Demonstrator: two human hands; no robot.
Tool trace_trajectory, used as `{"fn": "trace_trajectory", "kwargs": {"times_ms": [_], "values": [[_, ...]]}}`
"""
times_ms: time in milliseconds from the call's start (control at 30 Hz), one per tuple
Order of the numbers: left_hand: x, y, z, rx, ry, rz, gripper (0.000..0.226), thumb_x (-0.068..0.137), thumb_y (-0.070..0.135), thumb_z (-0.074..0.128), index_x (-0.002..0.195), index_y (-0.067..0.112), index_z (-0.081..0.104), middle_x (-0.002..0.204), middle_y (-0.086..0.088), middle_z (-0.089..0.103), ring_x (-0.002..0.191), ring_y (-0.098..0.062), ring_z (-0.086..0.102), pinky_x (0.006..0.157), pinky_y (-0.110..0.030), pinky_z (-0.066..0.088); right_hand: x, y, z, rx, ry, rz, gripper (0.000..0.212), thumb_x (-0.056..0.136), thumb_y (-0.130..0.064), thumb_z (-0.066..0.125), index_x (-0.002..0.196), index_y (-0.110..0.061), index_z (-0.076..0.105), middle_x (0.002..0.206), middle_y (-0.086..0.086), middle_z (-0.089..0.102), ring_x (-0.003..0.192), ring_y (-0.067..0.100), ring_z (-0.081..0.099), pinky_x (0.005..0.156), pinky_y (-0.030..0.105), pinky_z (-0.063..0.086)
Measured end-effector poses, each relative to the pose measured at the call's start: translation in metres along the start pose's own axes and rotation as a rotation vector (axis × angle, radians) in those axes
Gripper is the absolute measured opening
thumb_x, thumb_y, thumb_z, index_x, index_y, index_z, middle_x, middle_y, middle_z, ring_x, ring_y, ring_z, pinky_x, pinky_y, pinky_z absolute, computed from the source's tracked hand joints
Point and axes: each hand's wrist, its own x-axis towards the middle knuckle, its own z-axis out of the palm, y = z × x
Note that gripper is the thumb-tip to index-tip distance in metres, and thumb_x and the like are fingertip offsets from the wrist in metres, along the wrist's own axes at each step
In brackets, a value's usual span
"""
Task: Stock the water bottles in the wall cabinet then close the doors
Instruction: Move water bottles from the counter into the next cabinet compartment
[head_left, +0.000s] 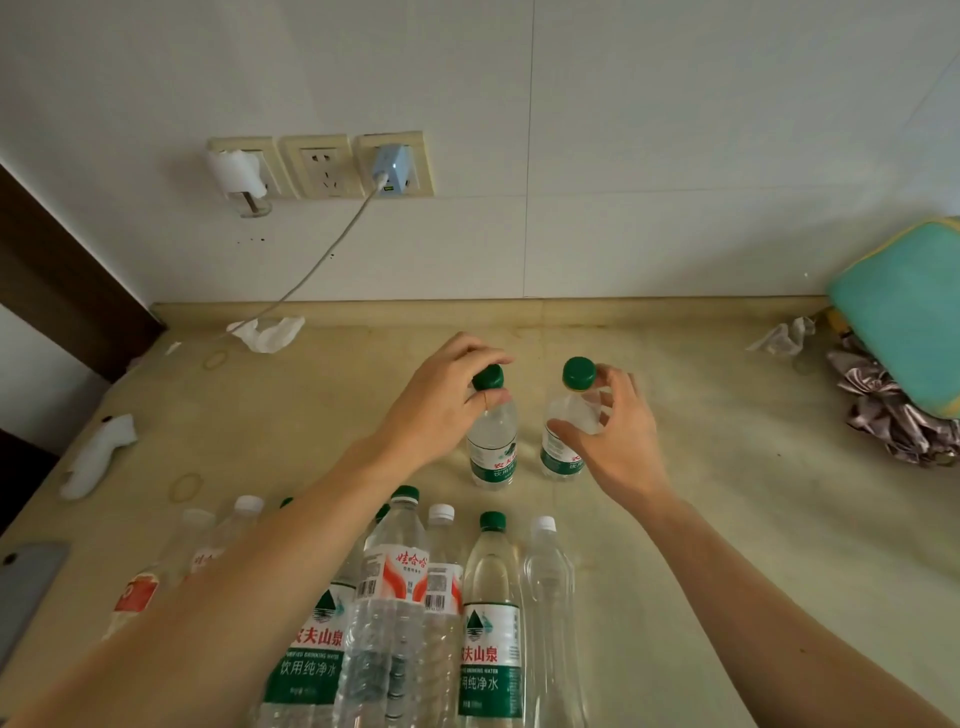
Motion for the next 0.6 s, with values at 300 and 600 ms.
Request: {"fn": "trace_trajectory", "kwargs": {"times_ms": [300, 600], "values": [[-0.03, -0.019, 0.026, -0.245, -0.013, -0.245, 0.094, 0.064, 0.064, 0.082, 0.144, 0.038, 0.04, 0.134, 0.023, 0.05, 0.123, 0.013, 0.047, 0.103, -0.009, 0.04, -0.017, 0.024, 0.006, 0.038, -0.021, 0.084, 0.092, 0.07, -0.039, 0.092, 0.145, -0.03, 0.038, 0.132, -0.014, 0.048, 0.114, 0.005, 0.054, 0.095, 0.023, 0.044], [-0.04, -0.035, 0.066, -0.307, -0.028, -0.537, 0.078, 0.069, 0.03, 0.092, 0.126, 0.029, 0.04, 0.112, 0.016, 0.061, 0.103, -0.002, 0.062, 0.084, -0.021, 0.052, -0.016, 0.056, 0.02, 0.137, -0.082, 0.224, 0.08, 0.071, -0.027, 0.091, 0.137, -0.029, 0.046, 0.119, -0.026, 0.059, 0.109, -0.007, 0.058, 0.098, 0.025, 0.047]]}}
